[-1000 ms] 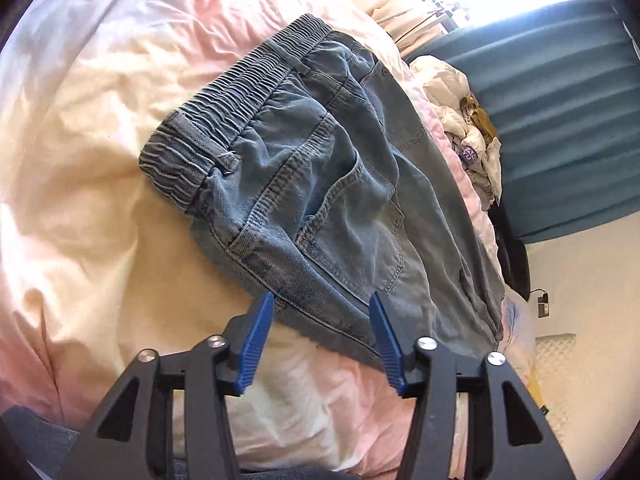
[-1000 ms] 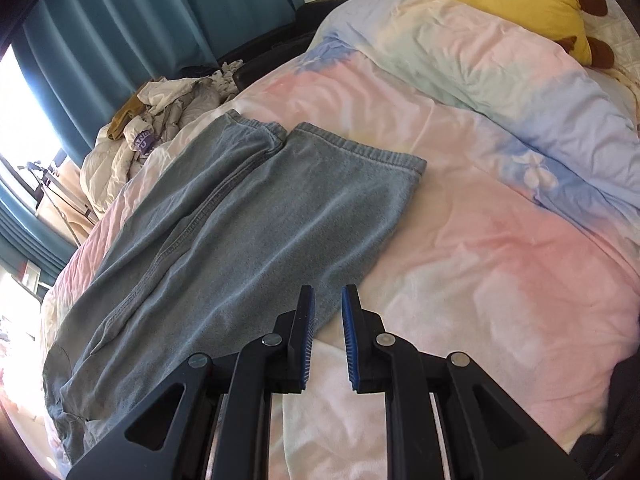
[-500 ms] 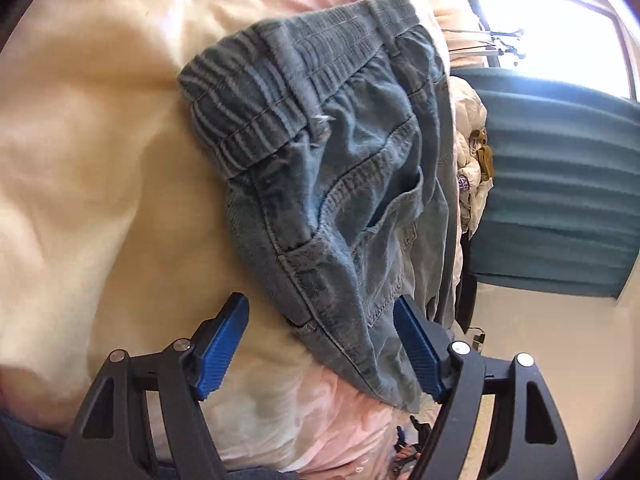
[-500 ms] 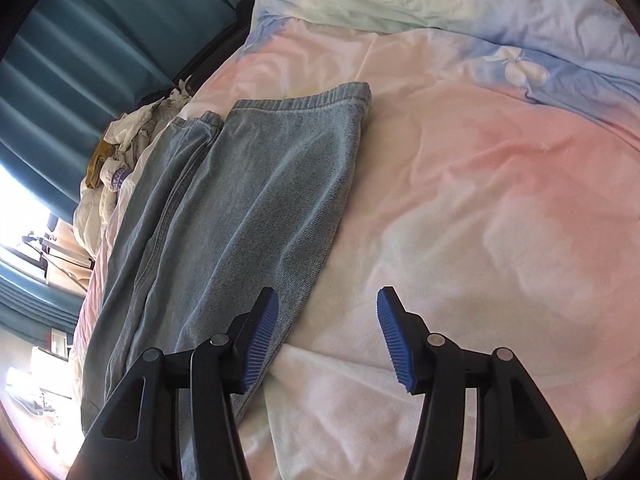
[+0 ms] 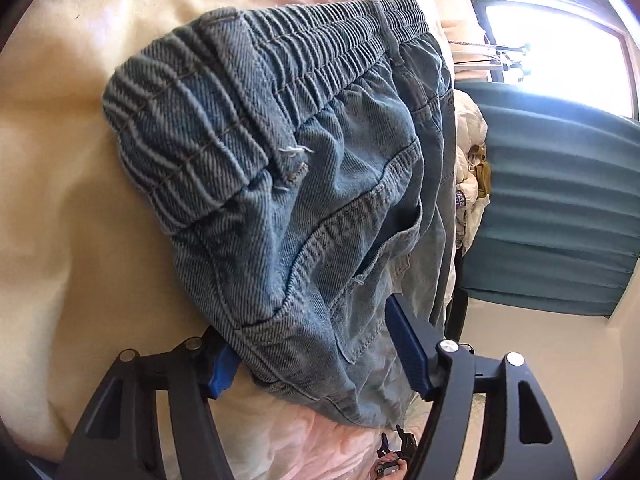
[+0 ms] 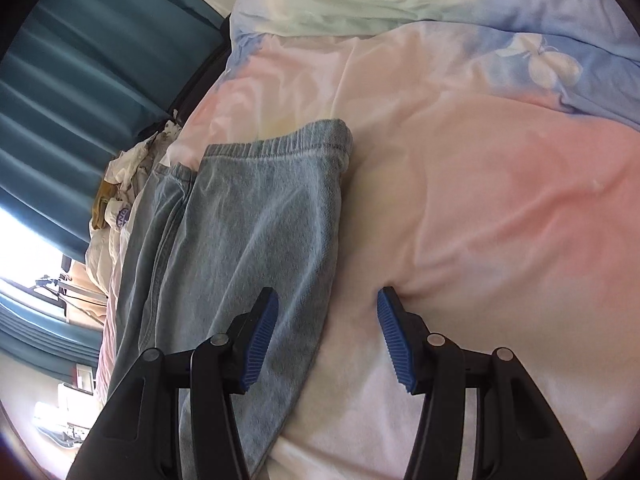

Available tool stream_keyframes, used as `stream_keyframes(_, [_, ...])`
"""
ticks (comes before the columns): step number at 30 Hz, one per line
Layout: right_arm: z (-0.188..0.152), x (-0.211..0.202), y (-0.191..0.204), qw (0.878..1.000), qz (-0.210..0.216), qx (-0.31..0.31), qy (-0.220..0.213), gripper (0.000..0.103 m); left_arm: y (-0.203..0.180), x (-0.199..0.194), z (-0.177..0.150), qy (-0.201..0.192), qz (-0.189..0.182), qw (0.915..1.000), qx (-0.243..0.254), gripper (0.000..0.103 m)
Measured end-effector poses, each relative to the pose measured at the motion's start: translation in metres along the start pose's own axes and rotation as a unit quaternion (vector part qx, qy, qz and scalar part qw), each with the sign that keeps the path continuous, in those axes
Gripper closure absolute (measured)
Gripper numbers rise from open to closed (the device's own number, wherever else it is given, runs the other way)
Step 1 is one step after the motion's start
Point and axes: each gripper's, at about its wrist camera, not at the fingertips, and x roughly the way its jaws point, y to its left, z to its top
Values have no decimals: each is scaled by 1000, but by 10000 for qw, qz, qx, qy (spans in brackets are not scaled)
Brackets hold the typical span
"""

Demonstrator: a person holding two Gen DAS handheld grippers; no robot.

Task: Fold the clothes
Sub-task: 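Lay the leg down and open the right gripper while the left gripper approaches the waistband, then grasp the waistband with the left gripper while the right gripper grasps the leg hem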

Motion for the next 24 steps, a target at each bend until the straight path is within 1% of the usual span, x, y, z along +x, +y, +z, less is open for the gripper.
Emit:
stream_keyframes(1, [3, 1, 3, 9999, 64, -52, -98, 51, -2, 1, 0, -31, 43, 10000, 13, 47])
stream_keyframes(2, [6, 2, 5, 9998, 48, -108, -177, 52, -7, 4, 0, -76, 84, 9999, -2, 49])
stream_keyframes(5, [16, 12, 6, 9997, -41, -125, -208, 53, -10, 9, 1, -206, 203, 9995, -91, 62])
stream_keyframes(6, [19, 13, 6, 9996, -12, -74, -255, 56, -11, 10, 2, -253, 206, 9994, -114, 68])
stream_keyframes(7, [22, 13, 6, 9995, 23, -27, -306, 65, -12, 11, 2, -283, 159, 9994, -102, 76])
stream_keyframes(8, [24, 11, 7, 9992, 93, -6, -396, 73, -16, 12, 3, -301, 153, 9994, -23, 80])
stream_keyframes(9, [26, 8, 8, 9987, 157, 4, -485, 91, -20, 14, 4, -318, 158, 9993, 70, 81])
stream_keyframes(10, [27, 4, 12, 9982, 172, -68, -567, 97, -25, 14, 6, -347, 163, 9991, 152, 84])
stream_keyframes(12, [29, -5, 21, 9971, 172, -235, -702, 99, -32, 15, 8, -400, 108, 9988, 252, 87])
stream_keyframes(14, [29, -16, 30, 9963, 173, -336, -776, 100, -38, 13, 10, -475, -29, 9983, 348, 89])
stream_keyframes(17, [32, -42, 44, 9946, 259, -414, -918, 100, -44, 2, 8, -571, -403, 9964, 479, 90])
stream_keyframes(19, [34, -62, 55, 9930, 374, -478, -1018, 100, -53, -11, 6, -698, -724, 9923, 728, 91])
stream_keyframes(21, [35, -82, 68, 9899, 619, -571, -1139, 101, -58, -30, 1, -954, -1007, 9848, 1043, 92])
stream_keyframes(22, [35, -90, 75, 9885, 676, -634, -1191, 101, -60, -39, -1, -1047, -1132, 9818, 1108, 92])
stream_keyframes(24, [37, -104, 87, 9868, 754, -647, -1282, 101, -59, -53, 0, -1121, -1364, 9786, 1060, 92])
